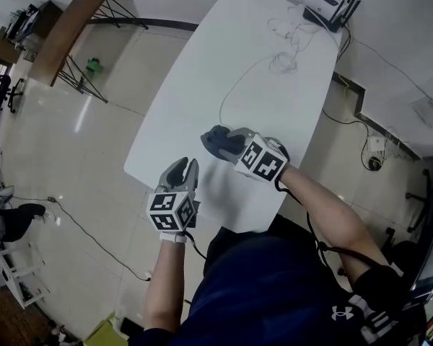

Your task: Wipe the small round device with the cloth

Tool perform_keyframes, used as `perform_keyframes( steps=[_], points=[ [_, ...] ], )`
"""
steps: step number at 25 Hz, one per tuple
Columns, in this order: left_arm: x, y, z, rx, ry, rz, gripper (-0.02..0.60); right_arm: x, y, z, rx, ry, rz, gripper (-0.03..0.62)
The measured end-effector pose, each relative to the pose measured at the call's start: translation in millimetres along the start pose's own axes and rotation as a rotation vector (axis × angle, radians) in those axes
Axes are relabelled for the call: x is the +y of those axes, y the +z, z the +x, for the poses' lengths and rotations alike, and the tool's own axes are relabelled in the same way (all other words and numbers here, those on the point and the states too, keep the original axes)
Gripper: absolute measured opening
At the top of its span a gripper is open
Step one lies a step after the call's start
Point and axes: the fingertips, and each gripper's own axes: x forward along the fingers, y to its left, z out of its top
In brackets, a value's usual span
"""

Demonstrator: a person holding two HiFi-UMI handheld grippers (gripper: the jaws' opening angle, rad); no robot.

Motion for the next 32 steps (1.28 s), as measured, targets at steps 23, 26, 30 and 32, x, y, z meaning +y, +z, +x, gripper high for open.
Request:
perform_keyframes(
  steps=[23, 26, 30, 32],
  points=[
    [-43, -4, 108, 0.25, -0.084, 0.356, 0.146, -94, -38, -32, -0.086, -0.221, 0.219, 0.078],
    [-42, 7, 99, 0.206, -0.079, 0.306, 0.146, -70, 32, -59, -0.184, -0.254, -0.133, 0.078],
    [-38, 10, 76, 0.16, -0.072, 0.228, 0.146, -17, 63, -47, -0.157, -0.203, -0.497, 0.078],
    [-38, 4, 63, 0.157, -0.072, 0.187, 0.143, -2, 54, -30, -0.077, -0.217, -0.674, 0.078]
  ],
)
